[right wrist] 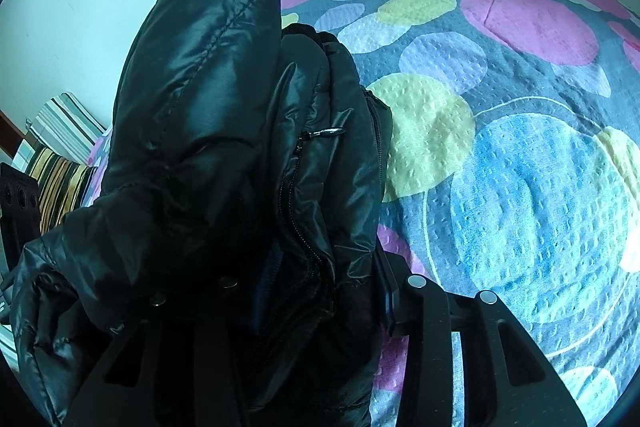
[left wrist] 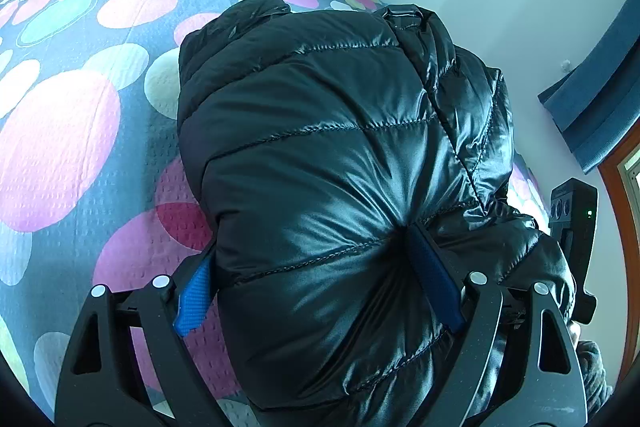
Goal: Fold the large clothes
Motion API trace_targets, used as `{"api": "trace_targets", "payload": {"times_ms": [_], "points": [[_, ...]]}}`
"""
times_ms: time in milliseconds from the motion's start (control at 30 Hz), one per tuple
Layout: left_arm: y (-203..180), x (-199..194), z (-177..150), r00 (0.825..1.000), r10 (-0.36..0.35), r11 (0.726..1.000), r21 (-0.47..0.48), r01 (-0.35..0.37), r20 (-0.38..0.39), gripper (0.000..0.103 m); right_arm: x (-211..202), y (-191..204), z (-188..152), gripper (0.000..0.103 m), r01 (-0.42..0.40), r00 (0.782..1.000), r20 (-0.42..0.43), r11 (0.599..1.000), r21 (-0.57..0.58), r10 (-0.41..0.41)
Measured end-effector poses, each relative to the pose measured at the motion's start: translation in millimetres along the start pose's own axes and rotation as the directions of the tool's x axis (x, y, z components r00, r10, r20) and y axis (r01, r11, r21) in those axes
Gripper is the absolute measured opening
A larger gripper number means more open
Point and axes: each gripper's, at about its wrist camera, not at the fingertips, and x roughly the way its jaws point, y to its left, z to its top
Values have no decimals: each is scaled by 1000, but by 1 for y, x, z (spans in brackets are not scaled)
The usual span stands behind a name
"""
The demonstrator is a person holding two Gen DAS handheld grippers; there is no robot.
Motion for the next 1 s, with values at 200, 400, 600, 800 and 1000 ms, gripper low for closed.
{"api": "trace_targets", "payload": {"times_ms": [200, 400, 600, 800, 1000], "points": [[-1, -2, -1, 1000, 13, 1000, 5, -13, 1, 86, -9, 4, -5, 40, 12, 1000, -2, 1000, -13, -12], [-5, -6, 0, 1000, 15, 1000, 24, -15, 3, 84, -13, 5, -7, 36, 2, 1000, 25, 1000, -8, -1], [-5, -4, -1, 1000, 28, 999, 25, -28, 4, 84, -16, 3, -9, 36, -5, 1000, 23, 1000, -4, 5], [-6, -4, -1, 999, 32, 999, 22, -32, 7, 84, -17, 4, -8, 36, 3, 1000, 21, 1000, -10, -3], [-6, -4, -1, 999, 35, 999, 20, -35, 6, 84, -20, 3, -4, 36, 2, 1000, 17, 1000, -8, -2]]}}
